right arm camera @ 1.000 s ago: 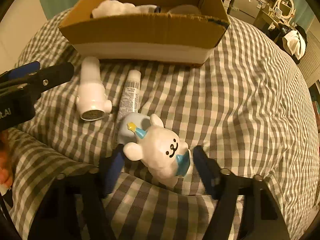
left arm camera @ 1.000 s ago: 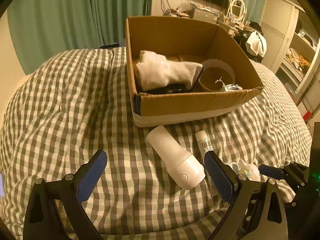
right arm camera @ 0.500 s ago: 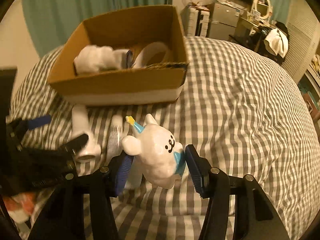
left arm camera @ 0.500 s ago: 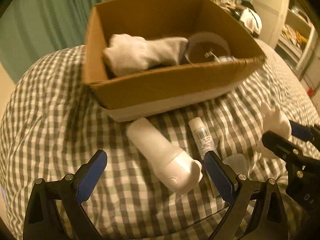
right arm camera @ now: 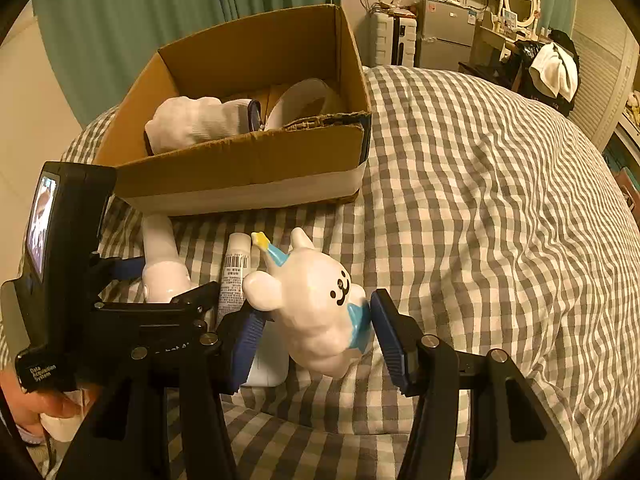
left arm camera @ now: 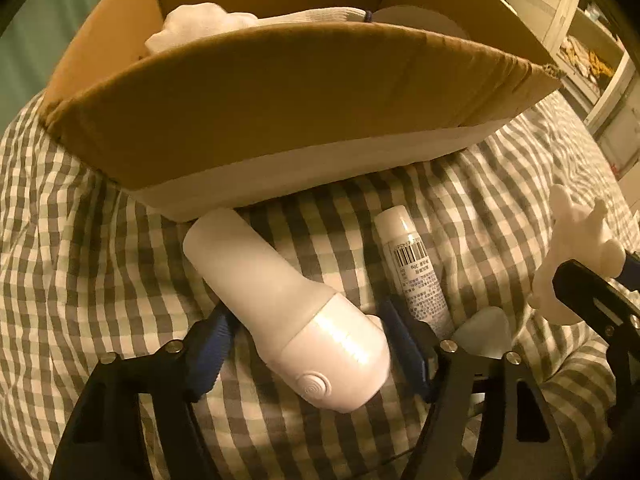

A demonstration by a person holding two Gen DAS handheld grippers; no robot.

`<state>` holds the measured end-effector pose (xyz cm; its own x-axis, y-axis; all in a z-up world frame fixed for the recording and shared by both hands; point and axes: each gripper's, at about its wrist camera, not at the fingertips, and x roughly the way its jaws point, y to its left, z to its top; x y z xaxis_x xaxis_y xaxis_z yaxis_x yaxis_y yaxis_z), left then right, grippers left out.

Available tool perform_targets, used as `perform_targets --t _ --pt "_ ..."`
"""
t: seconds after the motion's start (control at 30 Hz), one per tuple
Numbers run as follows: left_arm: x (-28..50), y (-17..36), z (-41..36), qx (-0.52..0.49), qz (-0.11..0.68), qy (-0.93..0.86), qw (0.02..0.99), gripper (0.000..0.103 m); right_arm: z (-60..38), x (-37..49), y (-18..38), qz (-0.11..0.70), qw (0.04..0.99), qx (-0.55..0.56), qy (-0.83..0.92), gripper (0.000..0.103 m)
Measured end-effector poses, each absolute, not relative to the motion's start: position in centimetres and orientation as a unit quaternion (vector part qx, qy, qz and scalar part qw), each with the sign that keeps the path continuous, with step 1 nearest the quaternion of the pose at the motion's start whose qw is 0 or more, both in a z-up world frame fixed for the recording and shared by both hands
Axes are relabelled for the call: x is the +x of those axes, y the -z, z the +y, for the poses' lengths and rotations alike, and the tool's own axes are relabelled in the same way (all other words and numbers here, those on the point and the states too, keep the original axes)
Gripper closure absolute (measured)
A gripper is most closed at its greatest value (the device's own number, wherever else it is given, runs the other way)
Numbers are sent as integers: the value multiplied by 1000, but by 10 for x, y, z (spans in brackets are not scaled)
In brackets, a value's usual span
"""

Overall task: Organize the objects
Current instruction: 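Grasp the white hair dryer with the left gripper while the right gripper holds the bear, then carry the hair dryer and bear into the box and open both grippers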

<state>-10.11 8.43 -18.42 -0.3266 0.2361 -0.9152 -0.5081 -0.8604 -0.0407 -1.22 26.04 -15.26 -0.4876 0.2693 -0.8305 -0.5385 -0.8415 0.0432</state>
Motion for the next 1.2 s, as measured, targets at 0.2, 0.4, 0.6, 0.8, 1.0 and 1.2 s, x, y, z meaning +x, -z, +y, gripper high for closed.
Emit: perform_targets --t 0.2,0.4,0.6,0.8,1.0,1.2 --pt "-95 169 61 -551 85 -794 242 45 255 -9 146 139 243 -441 -853 50" --pt "-76 136 32 -528 77 -811 239 45 245 -5 127 119 252 -429 -860 50" --pt "-66 100 6 -497 73 -834 228 45 225 -1 96 101 251 -406 -873 50" --pt "-49 58 -6 -453 77 -857 231 45 195 0 55 74 242 -378 -891 50" --pt "-36 18 -7 -409 93 -876 238 45 171 4 17 55 233 -352 -905 50" --pt "-40 -19 -4 -370 99 -889 249 45 165 -3 -16 44 225 -332 -915 50"
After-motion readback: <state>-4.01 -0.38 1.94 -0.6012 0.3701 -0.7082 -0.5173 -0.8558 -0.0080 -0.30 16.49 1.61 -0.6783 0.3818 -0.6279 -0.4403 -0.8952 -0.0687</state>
